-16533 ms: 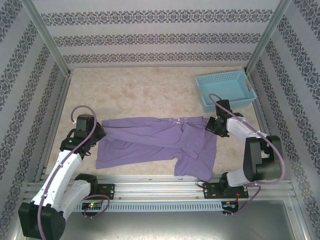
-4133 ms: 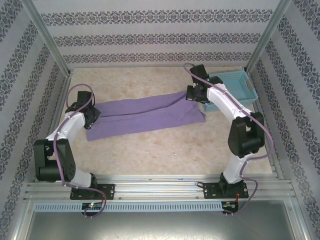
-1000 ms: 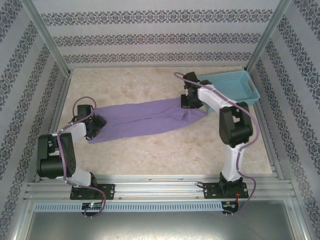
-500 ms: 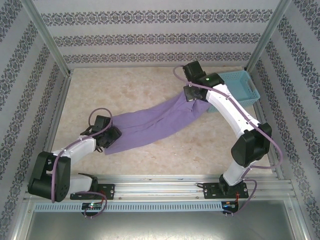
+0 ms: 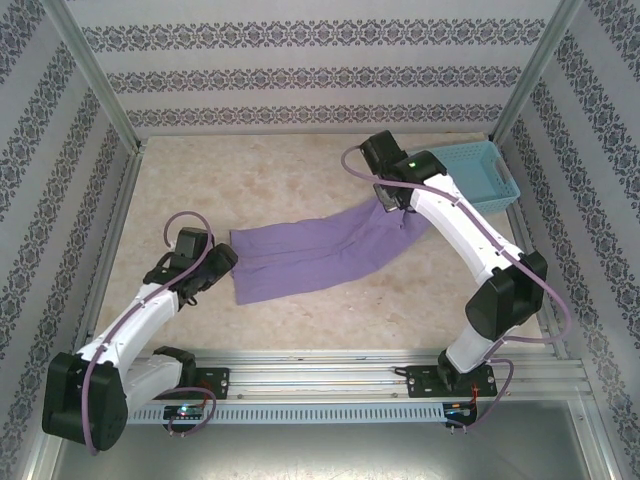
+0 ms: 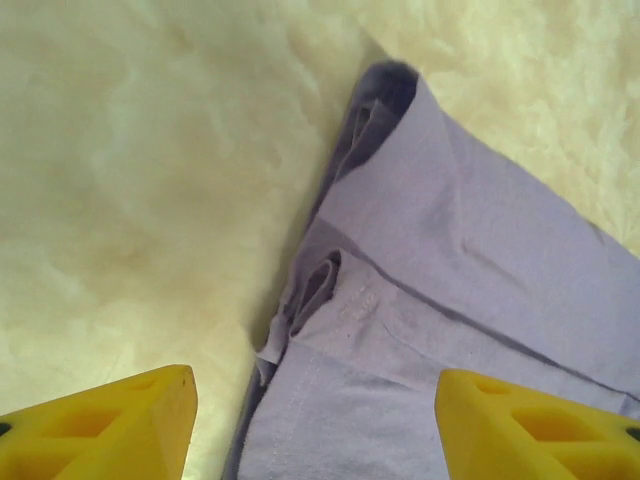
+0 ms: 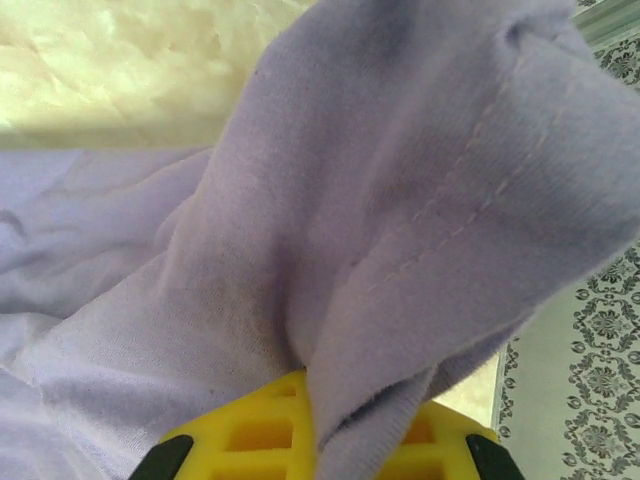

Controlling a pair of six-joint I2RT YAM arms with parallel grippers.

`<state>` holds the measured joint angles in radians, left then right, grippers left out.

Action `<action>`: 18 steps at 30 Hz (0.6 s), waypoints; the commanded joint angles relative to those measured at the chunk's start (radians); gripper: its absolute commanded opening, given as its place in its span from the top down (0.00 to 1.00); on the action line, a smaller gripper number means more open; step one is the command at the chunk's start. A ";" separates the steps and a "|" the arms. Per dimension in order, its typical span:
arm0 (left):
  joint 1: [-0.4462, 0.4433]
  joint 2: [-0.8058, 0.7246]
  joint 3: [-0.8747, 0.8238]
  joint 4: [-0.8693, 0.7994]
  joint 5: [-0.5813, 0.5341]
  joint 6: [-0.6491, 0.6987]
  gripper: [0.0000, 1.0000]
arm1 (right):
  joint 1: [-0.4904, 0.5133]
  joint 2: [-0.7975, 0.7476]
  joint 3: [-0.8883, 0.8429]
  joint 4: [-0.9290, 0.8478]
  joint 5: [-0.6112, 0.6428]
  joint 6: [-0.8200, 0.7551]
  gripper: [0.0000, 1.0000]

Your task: Fold the inside-out t-shirt

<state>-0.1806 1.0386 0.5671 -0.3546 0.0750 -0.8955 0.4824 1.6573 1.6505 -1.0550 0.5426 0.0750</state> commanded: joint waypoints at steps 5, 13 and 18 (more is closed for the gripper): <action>0.011 0.088 0.010 -0.002 0.094 0.091 0.39 | 0.113 -0.051 -0.043 0.089 0.115 -0.109 1.00; 0.010 0.175 -0.039 0.140 0.191 0.066 0.45 | 0.273 0.027 -0.029 0.105 0.088 -0.093 1.00; 0.011 0.201 -0.064 0.177 0.211 0.061 0.47 | 0.330 0.144 0.052 0.051 -0.008 -0.022 1.00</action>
<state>-0.1764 1.2312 0.5247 -0.2375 0.2562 -0.8410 0.7910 1.7443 1.6543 -0.9688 0.5865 0.0017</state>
